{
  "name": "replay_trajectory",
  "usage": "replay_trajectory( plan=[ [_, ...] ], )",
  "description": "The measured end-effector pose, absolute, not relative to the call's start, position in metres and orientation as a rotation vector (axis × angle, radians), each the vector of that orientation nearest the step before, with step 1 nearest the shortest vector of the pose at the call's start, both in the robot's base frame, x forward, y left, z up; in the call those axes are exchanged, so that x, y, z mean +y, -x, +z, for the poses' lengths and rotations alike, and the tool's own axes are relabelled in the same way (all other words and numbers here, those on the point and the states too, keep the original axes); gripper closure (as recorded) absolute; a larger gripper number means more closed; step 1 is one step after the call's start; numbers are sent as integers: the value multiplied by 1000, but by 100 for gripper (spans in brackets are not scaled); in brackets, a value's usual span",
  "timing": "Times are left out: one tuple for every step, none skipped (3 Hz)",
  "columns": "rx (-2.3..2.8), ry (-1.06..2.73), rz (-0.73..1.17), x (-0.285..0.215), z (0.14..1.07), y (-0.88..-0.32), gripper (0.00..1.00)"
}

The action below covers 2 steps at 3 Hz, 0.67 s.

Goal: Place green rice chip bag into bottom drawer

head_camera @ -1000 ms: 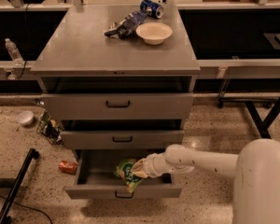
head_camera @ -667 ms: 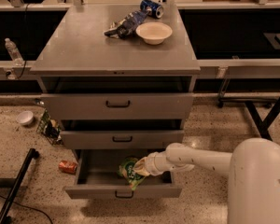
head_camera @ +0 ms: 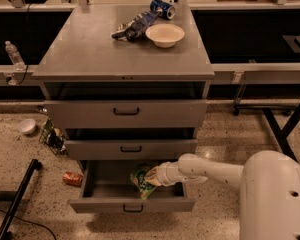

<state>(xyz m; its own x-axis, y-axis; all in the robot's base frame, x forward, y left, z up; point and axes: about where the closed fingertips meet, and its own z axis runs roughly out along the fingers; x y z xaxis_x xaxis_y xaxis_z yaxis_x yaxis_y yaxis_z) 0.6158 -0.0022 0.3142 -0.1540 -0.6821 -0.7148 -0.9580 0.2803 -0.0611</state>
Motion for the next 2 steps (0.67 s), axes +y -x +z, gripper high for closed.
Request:
replay_trajectory(
  plan=[
    [1895,1435,521,-2,311,-627,58],
    [1897,1418,518,-1,309,-632,35]
  ],
)
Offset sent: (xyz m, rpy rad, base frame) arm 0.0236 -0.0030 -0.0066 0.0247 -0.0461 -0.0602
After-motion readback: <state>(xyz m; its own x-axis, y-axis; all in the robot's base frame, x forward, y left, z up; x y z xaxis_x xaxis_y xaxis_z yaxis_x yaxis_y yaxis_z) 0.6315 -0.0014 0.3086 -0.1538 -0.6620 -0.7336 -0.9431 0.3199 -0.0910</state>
